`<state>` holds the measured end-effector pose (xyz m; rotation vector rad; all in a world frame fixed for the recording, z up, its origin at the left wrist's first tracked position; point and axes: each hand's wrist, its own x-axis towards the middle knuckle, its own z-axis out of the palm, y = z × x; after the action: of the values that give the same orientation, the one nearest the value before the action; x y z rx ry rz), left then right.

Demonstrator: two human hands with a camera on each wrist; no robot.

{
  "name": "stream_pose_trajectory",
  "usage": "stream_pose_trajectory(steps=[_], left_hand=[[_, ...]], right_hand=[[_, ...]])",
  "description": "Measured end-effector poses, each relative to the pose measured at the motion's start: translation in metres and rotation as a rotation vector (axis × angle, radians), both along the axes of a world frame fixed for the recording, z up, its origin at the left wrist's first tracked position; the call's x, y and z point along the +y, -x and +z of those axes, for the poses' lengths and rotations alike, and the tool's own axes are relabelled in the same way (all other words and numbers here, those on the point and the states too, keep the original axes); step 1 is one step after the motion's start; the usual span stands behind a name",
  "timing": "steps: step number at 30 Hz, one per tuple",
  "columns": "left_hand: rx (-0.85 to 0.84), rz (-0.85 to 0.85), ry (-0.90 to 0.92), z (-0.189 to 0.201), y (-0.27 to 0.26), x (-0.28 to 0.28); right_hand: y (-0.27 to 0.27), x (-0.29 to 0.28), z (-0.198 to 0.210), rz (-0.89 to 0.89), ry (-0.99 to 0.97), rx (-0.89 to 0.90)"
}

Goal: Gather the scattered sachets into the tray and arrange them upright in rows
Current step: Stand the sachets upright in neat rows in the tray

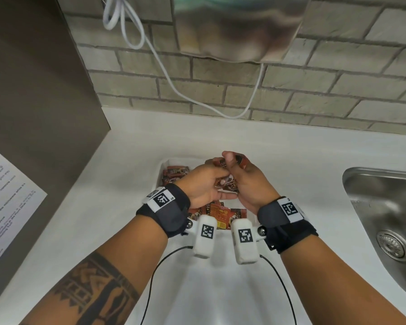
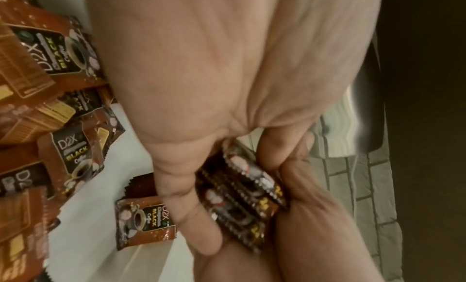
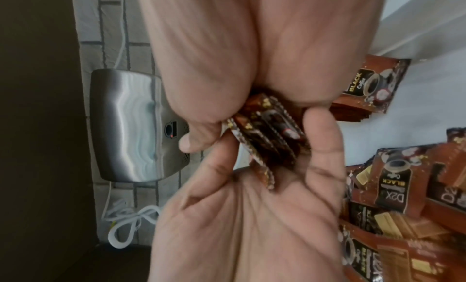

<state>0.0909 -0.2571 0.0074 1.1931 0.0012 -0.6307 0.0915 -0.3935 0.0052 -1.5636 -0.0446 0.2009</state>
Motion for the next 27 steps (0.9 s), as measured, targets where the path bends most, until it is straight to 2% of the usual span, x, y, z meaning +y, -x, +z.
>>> stream_pose_trajectory(steps=[4,8,11,16,18,22,27], left_hand=[[-0.068,-0.062,-0.144,-0.001,-0.001,0.011],[-0.081,-0.025,-0.233,-0.002,-0.001,0.016],[-0.072,0.037,-0.255,-0.006,-0.003,0.015],[-0.081,0.117,-0.176,-0.003,-0.006,0.009],[-0.084,0.114,-0.15,-0.002,-0.007,0.007],[0.014,0.122,-0.037,-0.001,-0.009,0.007],[0.163,0.059,0.07,0.002,-0.007,0.006]], right_hand=[[-0.004,-0.01,-0.002,0.124,0.287,-0.089],[-0.01,-0.019,-0.001,0.123,0.383,-0.12],[-0.011,-0.023,0.009,0.12,0.476,-0.306],[-0.018,-0.017,0.014,0.486,0.926,-0.536],[-0.02,-0.017,0.014,0.524,0.911,-0.544],[-0.02,-0.016,0.014,0.489,0.79,-0.537],[-0.018,-0.011,0.012,0.444,0.867,-0.591]])
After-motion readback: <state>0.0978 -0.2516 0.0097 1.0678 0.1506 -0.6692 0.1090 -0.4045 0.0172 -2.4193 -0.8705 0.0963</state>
